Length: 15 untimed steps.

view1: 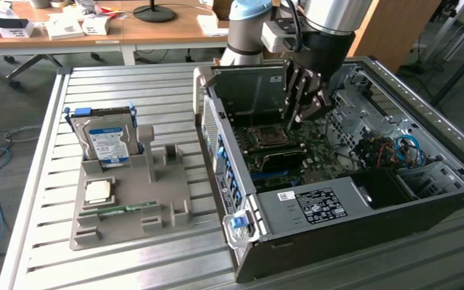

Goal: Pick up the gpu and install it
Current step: 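Press down on the gpu until it lock into place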

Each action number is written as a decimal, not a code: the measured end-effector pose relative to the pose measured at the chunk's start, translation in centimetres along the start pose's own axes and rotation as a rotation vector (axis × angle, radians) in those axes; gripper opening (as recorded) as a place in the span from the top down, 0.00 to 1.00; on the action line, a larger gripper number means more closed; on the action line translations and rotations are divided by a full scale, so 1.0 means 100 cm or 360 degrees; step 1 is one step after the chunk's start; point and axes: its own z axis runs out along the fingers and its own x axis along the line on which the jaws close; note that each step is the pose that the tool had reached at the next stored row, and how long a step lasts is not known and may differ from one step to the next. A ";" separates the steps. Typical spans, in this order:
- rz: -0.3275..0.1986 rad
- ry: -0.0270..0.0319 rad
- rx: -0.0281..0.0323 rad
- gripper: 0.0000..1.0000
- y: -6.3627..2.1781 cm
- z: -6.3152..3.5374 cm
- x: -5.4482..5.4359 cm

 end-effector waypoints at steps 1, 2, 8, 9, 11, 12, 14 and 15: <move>0.0000 0.00000 0.00001 0.66 0.0000 0.0000 0.000; 0.0000 0.00000 0.00000 0.66 0.0000 0.0000 0.000; 0.0000 -0.00001 0.00001 0.66 0.0000 0.0000 0.000; 0.0000 0.00000 0.00000 0.67 0.0000 0.0000 0.000; 0.0000 0.00000 0.00000 0.80 0.0000 0.0000 0.000; 0.0000 0.00000 0.00001 0.86 0.0000 0.0000 0.000; 0.0000 0.00000 0.00000 0.89 0.0000 0.0000 0.000; 0.0000 0.00000 0.00000 0.89 0.0000 0.0000 0.000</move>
